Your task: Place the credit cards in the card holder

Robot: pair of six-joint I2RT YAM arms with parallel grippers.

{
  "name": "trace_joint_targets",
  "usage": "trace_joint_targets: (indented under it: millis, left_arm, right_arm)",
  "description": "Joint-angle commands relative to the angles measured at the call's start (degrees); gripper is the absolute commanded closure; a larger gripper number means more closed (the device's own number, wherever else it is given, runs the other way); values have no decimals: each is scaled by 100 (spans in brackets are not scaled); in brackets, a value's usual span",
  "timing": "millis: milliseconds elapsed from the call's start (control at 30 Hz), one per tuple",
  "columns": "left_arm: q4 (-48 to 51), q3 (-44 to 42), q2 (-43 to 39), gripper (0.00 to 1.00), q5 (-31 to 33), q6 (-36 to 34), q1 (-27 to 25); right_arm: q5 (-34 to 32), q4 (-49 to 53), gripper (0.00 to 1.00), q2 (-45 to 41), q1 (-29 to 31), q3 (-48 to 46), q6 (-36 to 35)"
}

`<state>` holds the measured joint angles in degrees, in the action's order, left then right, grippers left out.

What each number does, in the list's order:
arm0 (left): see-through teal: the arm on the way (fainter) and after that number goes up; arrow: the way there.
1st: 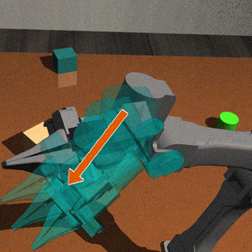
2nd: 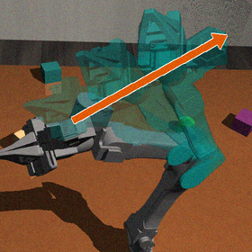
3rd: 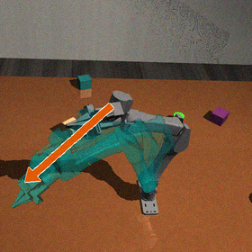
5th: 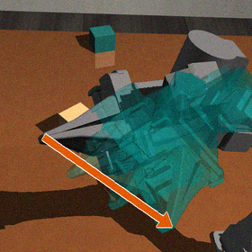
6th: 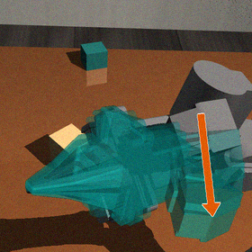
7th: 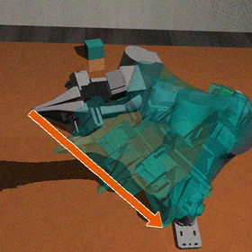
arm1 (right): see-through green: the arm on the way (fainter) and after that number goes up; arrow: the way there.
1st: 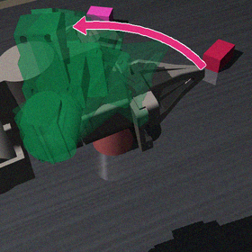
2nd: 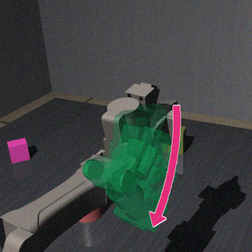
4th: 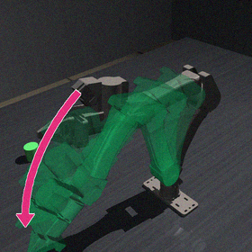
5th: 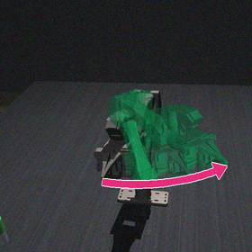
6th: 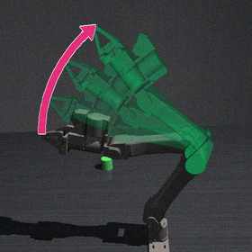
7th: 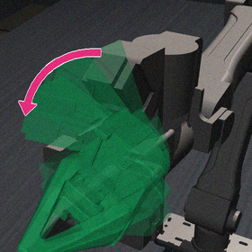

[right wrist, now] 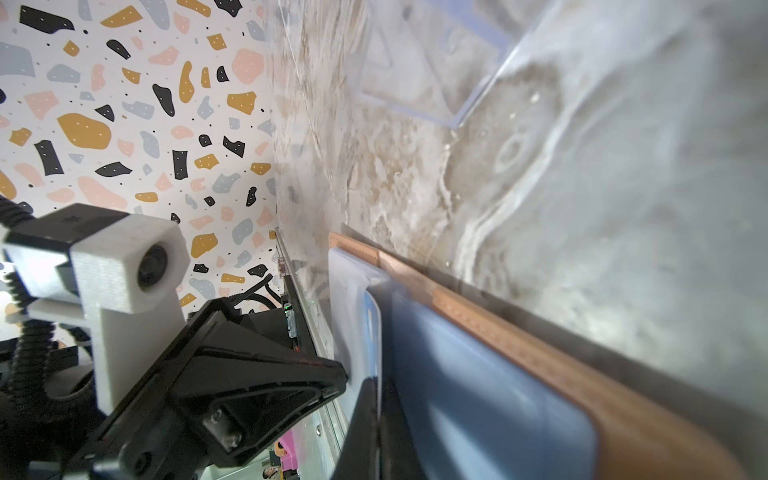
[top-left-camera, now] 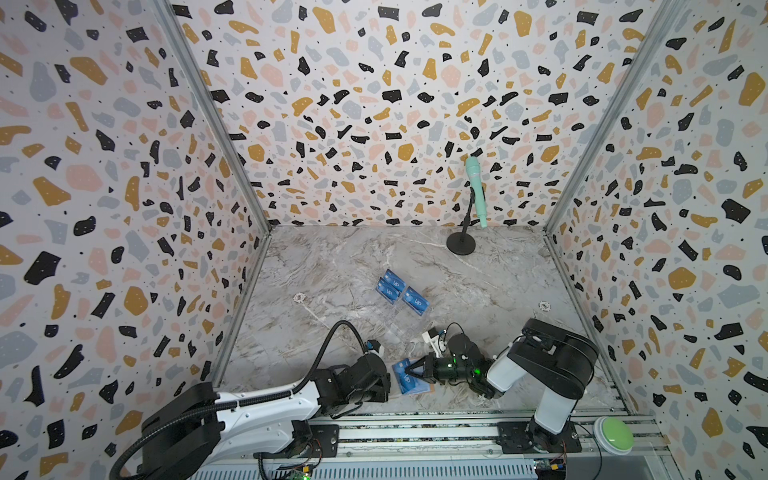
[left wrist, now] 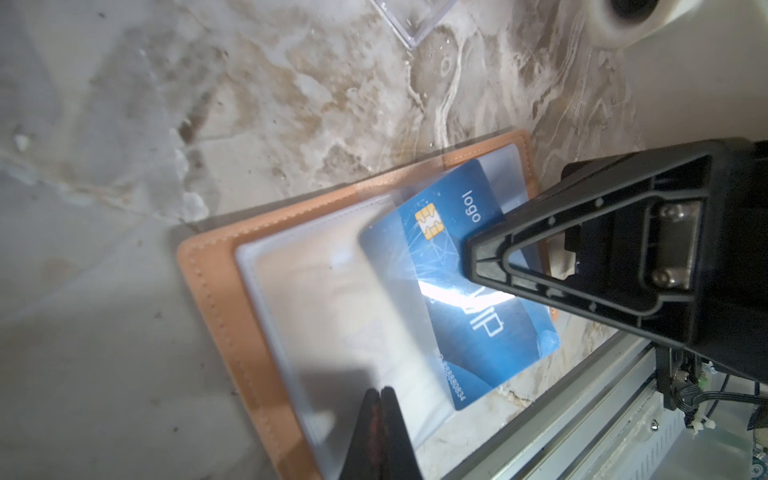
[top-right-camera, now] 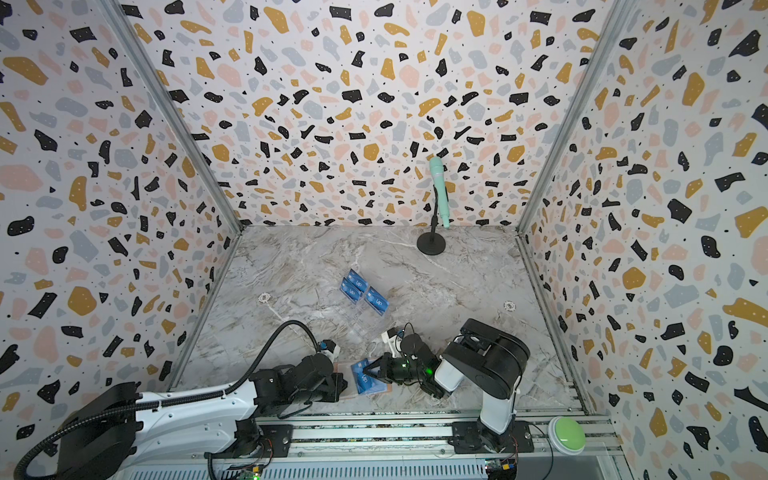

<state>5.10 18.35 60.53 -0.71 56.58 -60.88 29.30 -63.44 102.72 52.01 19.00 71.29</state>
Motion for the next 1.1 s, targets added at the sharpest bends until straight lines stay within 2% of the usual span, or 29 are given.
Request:
trace_joint_targets:
  millis: [0, 300, 467, 667, 733, 900, 1067]
  left_arm:
    - [298, -156, -13, 100, 53, 2, -33]
    - [309, -165, -46, 100, 71, 20, -38]
    - [213, -150, -49, 100, 21, 90, -39]
    - [80, -78, -214, 100, 60, 351, -33]
    - [70, -13, -298, 99, 72, 427, -14]
    - [232, 232, -470, 87, 80, 458, 243]
    - [734, 396, -630, 70, 183, 424, 704]
  right_arm:
    - [-144, 187, 100, 64, 33, 111, -130]
    - [-21, 33, 100, 261, 79, 243, -79]
    - [-21, 400, 100, 127, 101, 297, -177]
    - [-223, 1830, 79, -414, 161, 514, -745]
    - [-321, 2340, 77, -612, 204, 652, -964]
    - [-686, 3755, 66, -1038, 337, 1018, -1511]
    - [-1034, 4861, 55, -1383, 395, 1231, -1906]
